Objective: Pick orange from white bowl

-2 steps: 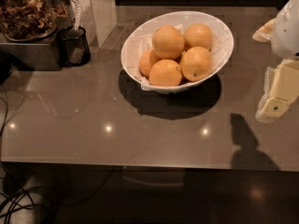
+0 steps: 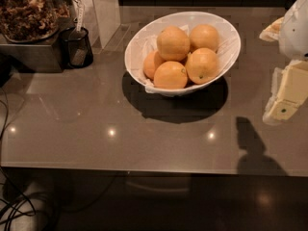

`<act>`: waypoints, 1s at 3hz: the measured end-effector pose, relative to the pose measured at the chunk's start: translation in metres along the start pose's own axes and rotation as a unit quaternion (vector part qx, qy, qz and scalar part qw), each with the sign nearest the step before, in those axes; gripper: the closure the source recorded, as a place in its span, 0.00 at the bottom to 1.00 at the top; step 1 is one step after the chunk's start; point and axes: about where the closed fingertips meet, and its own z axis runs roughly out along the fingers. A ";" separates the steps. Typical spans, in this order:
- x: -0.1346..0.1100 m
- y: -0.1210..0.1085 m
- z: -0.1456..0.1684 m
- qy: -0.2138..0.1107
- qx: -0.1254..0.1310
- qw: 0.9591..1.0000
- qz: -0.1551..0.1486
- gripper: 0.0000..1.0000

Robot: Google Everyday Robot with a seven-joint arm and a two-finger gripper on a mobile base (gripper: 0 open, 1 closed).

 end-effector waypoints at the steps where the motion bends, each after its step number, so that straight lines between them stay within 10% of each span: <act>1: -0.019 -0.017 -0.001 -0.018 0.007 1.000 -0.017 0.00; 3: -0.087 -0.073 0.018 -0.077 -0.017 0.995 -0.060 0.00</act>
Offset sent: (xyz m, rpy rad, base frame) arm 0.1050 0.0702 0.0301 0.1286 -0.0237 0.1991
